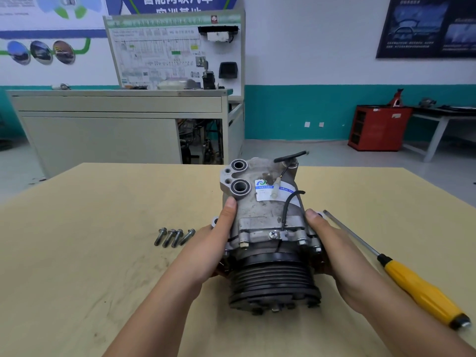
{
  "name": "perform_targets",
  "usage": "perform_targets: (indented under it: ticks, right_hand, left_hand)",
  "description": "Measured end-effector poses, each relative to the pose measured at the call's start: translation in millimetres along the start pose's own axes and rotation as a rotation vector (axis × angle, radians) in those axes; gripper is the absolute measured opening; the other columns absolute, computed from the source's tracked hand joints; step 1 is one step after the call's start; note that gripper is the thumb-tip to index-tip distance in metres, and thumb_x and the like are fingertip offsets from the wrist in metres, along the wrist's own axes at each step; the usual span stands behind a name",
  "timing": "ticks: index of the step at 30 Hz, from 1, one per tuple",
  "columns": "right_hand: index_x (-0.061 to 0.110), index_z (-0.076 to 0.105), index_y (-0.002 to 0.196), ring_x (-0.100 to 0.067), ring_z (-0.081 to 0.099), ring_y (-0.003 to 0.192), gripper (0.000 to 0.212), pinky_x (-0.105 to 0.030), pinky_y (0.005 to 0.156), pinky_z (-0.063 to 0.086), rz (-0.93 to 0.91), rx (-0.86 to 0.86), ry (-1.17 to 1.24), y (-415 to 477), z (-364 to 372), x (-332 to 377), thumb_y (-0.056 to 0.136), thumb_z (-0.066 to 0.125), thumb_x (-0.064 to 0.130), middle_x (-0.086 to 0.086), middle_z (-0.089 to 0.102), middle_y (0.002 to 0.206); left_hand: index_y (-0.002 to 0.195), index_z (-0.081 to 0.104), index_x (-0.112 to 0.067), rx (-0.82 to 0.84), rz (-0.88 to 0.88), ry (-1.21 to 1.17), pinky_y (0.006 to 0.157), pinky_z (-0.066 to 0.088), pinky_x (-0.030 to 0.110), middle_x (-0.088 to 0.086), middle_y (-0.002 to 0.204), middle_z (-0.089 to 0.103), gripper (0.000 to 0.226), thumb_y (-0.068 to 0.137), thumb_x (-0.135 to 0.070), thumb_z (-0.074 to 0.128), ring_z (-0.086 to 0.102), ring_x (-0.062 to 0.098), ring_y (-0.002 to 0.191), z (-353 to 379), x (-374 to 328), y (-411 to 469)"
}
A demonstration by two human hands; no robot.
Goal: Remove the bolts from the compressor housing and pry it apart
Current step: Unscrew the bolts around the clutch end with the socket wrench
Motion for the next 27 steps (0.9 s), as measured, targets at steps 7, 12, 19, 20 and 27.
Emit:
perform_targets:
  ticks: [7, 12, 19, 20, 27]
  right_hand:
    - [0.032, 0.074, 0.096, -0.004, 0.069, 0.082, 0.045, -0.027, 0.071, 0.043, 0.094, -0.053, 0.016, 2.7, -0.1, -4.2, 0.079, 0.046, 0.063, 0.009, 0.074, 0.094]
    - [0.032, 0.073, 0.095, -0.004, 0.067, 0.080, 0.045, -0.027, 0.070, 0.043, 0.149, -0.072, -0.044, 3.9, 0.1, -5.5, 0.083, 0.043, 0.062, 0.014, 0.074, 0.090]
    - [0.035, 0.066, 0.112, -0.014, 0.060, 0.110, 0.053, -0.039, 0.104, 0.040, 0.200, -0.022, -0.080, 7.0, -0.7, -5.2, 0.082, 0.039, 0.068, 0.008, 0.069, 0.111]
    - [0.034, 0.064, 0.115, -0.015, 0.058, 0.112, 0.056, -0.040, 0.106, 0.039, 0.204, -0.011, -0.086, 7.3, -0.6, -5.6, 0.079, 0.040, 0.070, 0.007, 0.068, 0.114]
    - [0.053, 0.069, 0.084, -0.008, 0.070, 0.074, 0.047, -0.022, 0.065, 0.052, 0.173, 0.178, -0.117, 6.4, -14.2, 0.7, 0.057, 0.042, 0.079, 0.009, 0.074, 0.080]
  left_hand:
    - [0.090, 0.072, -0.027, 0.037, -0.016, 0.083, 0.061, 0.051, 0.024, -0.007, 0.078, 0.074, 0.090, 0.047, -0.092, 0.027, 0.069, 0.013, 0.074, -2.2, -0.4, 1.4]
    - [0.091, 0.071, -0.022, 0.070, -0.036, 0.158, 0.069, 0.056, 0.029, 0.002, 0.080, 0.074, 0.078, 0.077, -0.082, 0.023, 0.070, 0.018, 0.069, -4.2, 0.7, 5.7]
    - [0.093, 0.069, -0.024, 0.069, -0.062, 0.170, 0.054, 0.051, 0.020, -0.003, 0.053, 0.064, 0.071, 0.088, -0.073, 0.018, 0.063, 0.012, 0.049, -5.0, 2.5, 9.5]
    - [0.094, 0.069, -0.024, 0.070, -0.058, 0.167, 0.054, 0.051, 0.020, -0.002, 0.054, 0.064, 0.071, 0.088, -0.073, 0.018, 0.064, 0.013, 0.049, -5.4, 2.7, 9.8]
    - [0.093, 0.071, -0.017, 0.132, -0.044, 0.154, 0.043, 0.047, 0.016, -0.002, 0.050, 0.066, 0.088, 0.070, -0.085, 0.021, 0.065, 0.012, 0.048, -8.6, 2.7, 10.8]
Point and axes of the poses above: each hand's wrist, its own y-axis towards the middle knuckle, its own z-axis out of the palm, x = y × z, the point moved 1 cm from there along y, towards the middle knuckle
